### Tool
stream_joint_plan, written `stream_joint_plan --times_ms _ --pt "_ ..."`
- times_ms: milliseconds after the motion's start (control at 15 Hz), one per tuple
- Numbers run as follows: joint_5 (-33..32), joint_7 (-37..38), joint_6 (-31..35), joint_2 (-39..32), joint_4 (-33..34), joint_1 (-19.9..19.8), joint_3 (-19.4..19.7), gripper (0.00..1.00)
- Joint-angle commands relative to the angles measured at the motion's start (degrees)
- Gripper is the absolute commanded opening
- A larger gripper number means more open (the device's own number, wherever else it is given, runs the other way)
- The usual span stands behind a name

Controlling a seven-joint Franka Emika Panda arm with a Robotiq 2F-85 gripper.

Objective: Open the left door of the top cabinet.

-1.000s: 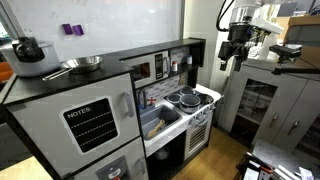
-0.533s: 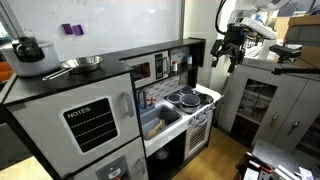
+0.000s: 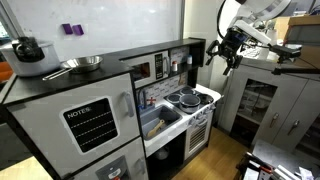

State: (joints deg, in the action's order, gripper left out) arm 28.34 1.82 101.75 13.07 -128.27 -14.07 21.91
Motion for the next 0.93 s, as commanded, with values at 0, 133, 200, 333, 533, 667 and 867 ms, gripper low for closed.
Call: stream_joint_plan --times_ms 0,133,200,333,533,667,867 --pt "6.1 3.4 -1.8 -4.1 2.6 -1.6 0.2 1.0" --pt "9.4 5.6 -1.1 -5.5 2.9 -2.2 0.0 1.0" --pt "11.1 6.4 -0.8 -6.1 3.1 -2.5 -0.1 1.0" --pt "14.2 7.6 -0.4 -7.1 3.4 -2.9 -0.2 1.0" --pt "18.6 9.7 0.7 -8.6 3.6 -3.6 -0.3 1.0" --pt "21.5 10.7 1.2 -9.8 3.7 -4.1 -0.2 1.0" --pt "21.1 9.7 1.7 -9.5 2.8 -4.4 -0.6 1.0"
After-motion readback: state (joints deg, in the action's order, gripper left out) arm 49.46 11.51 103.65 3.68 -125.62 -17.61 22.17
